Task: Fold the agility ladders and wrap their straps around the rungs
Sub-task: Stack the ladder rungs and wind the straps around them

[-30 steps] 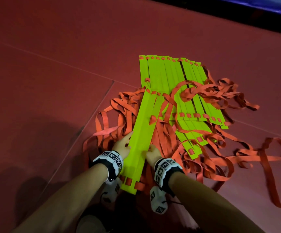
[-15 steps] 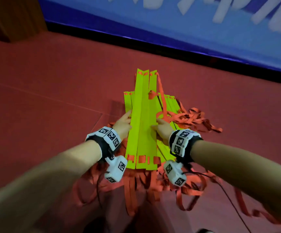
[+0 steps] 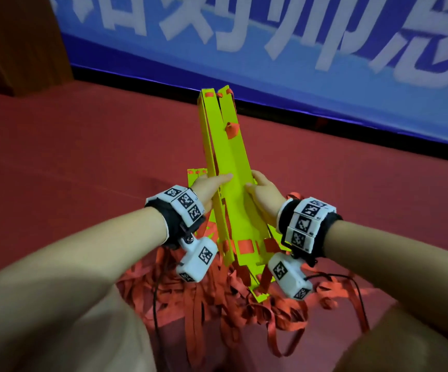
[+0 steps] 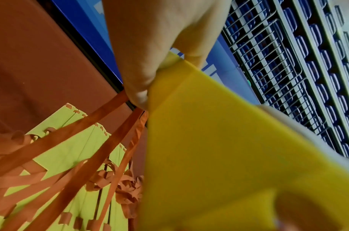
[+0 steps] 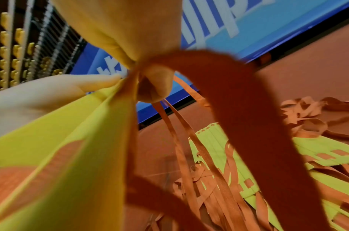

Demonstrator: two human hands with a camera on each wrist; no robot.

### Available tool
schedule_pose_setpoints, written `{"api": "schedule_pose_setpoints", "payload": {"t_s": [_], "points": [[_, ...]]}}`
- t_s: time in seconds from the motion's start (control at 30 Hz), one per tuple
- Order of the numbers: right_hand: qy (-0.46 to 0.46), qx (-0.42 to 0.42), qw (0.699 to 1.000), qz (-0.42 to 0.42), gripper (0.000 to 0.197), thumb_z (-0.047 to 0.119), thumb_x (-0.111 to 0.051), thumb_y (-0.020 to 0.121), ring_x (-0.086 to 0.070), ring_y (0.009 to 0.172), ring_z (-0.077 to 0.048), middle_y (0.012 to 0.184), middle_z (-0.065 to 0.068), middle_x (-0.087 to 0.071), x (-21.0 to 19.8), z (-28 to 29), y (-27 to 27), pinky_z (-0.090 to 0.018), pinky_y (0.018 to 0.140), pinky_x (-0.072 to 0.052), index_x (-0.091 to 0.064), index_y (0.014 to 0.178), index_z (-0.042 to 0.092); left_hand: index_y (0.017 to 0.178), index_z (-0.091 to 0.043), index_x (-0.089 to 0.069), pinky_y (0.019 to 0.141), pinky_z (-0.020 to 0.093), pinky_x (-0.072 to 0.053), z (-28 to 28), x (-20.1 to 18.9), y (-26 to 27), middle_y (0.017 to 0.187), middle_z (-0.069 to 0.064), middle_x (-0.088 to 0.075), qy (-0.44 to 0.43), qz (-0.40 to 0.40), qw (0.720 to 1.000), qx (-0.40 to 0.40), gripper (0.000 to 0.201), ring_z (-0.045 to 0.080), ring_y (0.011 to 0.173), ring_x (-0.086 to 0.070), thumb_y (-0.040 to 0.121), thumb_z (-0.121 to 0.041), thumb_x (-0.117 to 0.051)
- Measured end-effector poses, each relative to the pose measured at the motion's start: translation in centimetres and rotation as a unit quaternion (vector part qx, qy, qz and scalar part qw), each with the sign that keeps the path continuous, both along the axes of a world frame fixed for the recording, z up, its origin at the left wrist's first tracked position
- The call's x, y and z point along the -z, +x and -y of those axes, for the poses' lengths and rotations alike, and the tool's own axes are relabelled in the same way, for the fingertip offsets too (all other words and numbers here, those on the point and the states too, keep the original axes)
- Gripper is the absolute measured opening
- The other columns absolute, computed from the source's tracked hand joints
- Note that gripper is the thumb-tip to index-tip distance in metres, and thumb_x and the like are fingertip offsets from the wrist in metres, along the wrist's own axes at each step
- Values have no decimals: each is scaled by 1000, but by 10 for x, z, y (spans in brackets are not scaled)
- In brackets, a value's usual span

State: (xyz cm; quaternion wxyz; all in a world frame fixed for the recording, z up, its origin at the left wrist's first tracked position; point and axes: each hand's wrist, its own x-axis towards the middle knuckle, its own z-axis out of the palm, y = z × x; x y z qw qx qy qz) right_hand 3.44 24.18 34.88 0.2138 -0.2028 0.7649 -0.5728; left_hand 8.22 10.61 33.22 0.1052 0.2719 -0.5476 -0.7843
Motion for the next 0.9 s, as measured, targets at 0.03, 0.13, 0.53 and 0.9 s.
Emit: {"api": "schedule_pose_setpoints", "payload": {"t_s": [0.03,0.13,0.53,0.9], "points": [[-11,-15,1000,-6,37,3,-39,99,-54,68,-20,92,-9,-65,-1,1,4,-27,61,-44,-48,129,23,142,1,-35,100,50,-47,1,-2,-1,141,17,-49,-9,-3,1000,-13,81,34,123,-53,79,-27,-78],[-36,-69,997,-9,48,4,-38,100,-63,89,-29,120,-5,-63,4,0,9,-36,78,-52,-41,136,36,141,-4,-38,99,56,-46,4,-12,-1,138,19,-52,-35,-13,999,-18,82,38,120,-55,74,-31,-76],[84,-183,970,-136,66,25,-53,98,-43,62,-7,90,4,-40,-5,-15,17,-12,60,-40,-14,148,43,155,-32,4,101,28,-41,1,-27,16,156,4,-29,-163,-125,978,-18,72,23,139,-37,103,-9,-42],[12,-180,982,-62,85,21,-68,88,-55,116,-1,135,12,-52,9,-4,30,-30,103,-46,-13,152,29,153,-38,-13,119,40,-25,1,-24,23,158,-10,-27,-256,-147,955,17,56,11,144,-28,105,-23,-38]]}}
